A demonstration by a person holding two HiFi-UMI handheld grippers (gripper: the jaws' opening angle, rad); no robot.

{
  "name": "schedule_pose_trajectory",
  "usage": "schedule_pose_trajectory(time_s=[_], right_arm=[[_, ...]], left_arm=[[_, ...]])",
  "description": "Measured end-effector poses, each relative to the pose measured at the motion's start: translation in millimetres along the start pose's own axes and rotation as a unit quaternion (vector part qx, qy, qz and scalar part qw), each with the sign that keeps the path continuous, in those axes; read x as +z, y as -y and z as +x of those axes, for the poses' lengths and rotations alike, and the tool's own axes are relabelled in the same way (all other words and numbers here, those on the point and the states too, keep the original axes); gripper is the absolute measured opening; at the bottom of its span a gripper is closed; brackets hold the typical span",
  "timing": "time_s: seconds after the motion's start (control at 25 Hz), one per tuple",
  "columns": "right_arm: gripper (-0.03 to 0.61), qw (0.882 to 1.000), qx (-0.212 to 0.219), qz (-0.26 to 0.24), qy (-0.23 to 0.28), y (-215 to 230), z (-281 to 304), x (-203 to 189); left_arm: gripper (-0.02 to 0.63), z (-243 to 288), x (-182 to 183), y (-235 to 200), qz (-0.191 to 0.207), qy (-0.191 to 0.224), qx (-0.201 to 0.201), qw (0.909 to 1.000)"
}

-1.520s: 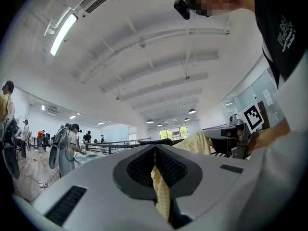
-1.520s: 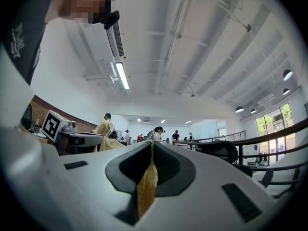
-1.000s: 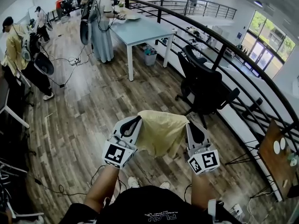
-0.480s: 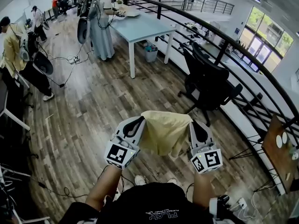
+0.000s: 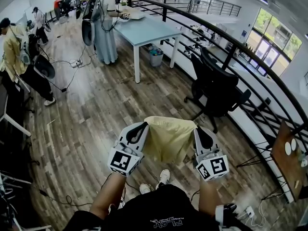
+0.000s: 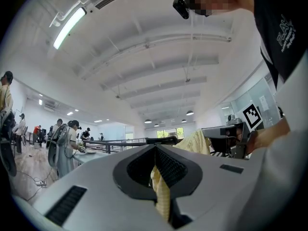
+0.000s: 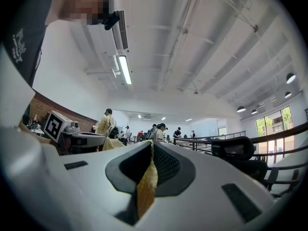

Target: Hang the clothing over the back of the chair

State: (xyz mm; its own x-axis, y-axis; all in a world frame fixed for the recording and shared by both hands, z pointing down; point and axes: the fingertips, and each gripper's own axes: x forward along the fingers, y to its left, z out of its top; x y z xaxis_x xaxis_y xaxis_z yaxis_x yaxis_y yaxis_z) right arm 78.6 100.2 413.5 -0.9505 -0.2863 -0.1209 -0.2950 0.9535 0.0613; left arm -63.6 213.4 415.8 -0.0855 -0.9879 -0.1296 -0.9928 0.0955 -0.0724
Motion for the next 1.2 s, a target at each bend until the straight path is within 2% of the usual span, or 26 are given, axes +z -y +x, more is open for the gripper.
schedule_pose_trajectory(time_s=[0.44,0.76,1.04,1.2], right_arm=[[0.031,1.0,0.01,0.003,0.006,41.1,38.8,-3.4],[0.031,1.0,0.01,0.003,0.003,79.2,62.4,-10.3],[0.031,1.0,0.004,0.017,0.01,117.0,78.3,-13.5],[0.031,1.0,0.006,0.005,0.017,131.9,87.0,-12.4]], left_arm=[[0.017,54.5,-5.2,-15.4,0.008,-0.01,0.003,0.9999],[0.017,107.6,-10.9,-16.7,0.0,-0.012,-0.005,0.9999],[0.017,151.1,-17.5,-18.1,0.009,-0.012,-0.013,0.9998],[0.018,175.7,-19.8,-17.3,0.011,-0.015,-0.021,0.9996]])
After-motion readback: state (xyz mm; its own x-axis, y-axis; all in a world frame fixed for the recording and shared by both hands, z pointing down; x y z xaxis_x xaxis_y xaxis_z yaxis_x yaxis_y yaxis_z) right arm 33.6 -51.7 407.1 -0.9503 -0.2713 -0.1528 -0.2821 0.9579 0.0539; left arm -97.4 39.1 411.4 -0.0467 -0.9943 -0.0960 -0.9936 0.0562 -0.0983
